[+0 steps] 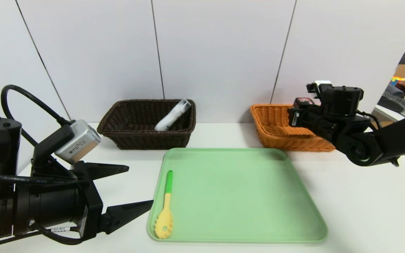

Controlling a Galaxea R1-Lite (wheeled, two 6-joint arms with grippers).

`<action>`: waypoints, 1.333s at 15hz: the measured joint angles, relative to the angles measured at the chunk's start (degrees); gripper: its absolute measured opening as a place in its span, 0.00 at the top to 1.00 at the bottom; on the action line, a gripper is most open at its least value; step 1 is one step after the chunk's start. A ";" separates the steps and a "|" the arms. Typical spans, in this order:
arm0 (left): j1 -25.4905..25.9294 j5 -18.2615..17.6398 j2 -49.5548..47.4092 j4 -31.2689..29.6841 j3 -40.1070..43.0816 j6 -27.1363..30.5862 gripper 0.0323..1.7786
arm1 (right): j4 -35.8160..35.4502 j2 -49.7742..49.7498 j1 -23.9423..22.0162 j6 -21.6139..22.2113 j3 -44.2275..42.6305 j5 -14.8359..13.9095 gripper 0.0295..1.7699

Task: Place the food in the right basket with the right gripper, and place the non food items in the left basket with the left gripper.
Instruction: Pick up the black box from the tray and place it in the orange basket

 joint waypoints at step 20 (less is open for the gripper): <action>0.96 0.09 0.05 -0.02 0.96 -0.11 0.05 | 20.92 7.91 -2.72 3.73 -16.99 0.02 0.58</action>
